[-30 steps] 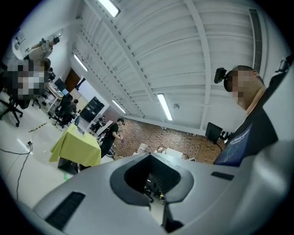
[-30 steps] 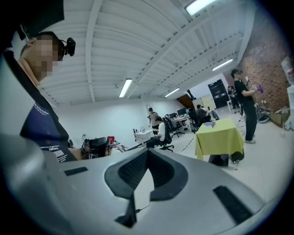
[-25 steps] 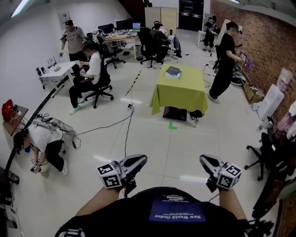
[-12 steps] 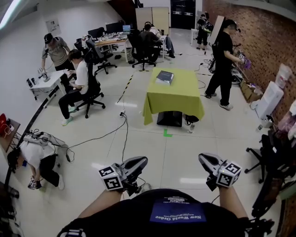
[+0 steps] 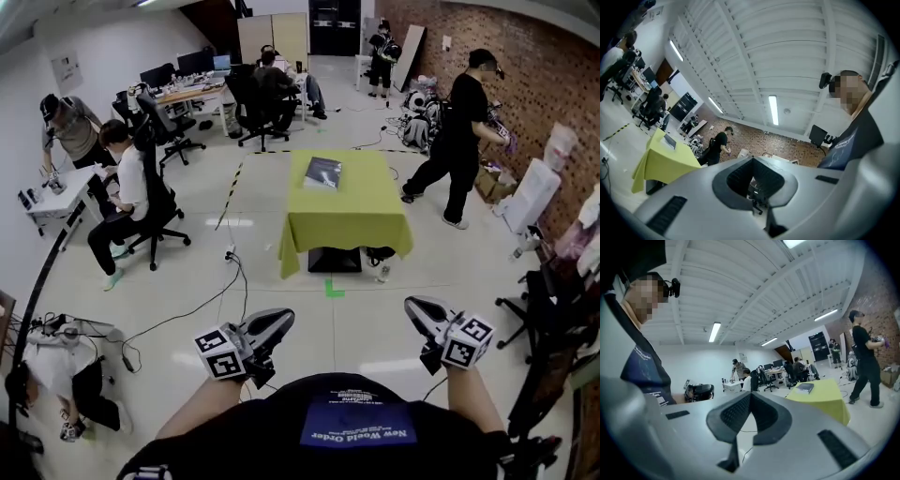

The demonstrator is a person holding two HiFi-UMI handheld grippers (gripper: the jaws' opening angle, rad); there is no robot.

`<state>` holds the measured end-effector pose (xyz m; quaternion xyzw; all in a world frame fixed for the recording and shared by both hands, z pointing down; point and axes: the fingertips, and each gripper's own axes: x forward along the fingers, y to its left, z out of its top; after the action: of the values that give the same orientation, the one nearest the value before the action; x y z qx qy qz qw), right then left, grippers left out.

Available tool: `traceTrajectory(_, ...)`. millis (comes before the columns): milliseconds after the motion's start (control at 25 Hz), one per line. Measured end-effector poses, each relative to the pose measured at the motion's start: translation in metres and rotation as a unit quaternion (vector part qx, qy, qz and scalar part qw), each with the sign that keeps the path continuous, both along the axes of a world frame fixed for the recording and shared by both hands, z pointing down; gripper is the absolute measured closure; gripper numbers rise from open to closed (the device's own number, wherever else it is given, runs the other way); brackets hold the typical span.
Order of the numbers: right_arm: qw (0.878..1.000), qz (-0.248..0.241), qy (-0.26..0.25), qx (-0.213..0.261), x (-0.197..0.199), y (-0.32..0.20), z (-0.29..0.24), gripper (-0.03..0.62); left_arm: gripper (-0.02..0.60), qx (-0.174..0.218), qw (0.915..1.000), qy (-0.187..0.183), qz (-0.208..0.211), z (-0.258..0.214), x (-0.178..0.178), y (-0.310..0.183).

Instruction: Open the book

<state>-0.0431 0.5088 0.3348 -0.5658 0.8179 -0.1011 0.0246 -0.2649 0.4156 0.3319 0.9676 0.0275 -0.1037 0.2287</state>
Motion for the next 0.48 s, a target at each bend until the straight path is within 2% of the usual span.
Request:
traceTrajectory(200, 1.0, -0.001, -0.001, -0.021, 0.022, -0.059, 0.011, 0.608, 0.575, -0.012, 0.9998, 0.013, -0.005, 0.001, 0.021, -0.065)
traceTrajectory(320, 1.0, -0.007, -0.009, -0.022, 0.05, -0.101, 0.014, 0.608, 0.575, -0.011, 0.9998, 0.005, -0.016, 0.007, 0.043, -0.102)
traceTrajectory(480, 0.999, -0.035, 0.004, -0.005, 0.096, -0.166, 0.001, 0.608, 0.575, 0.001, 0.999, 0.002, -0.045, 0.001, 0.084, -0.155)
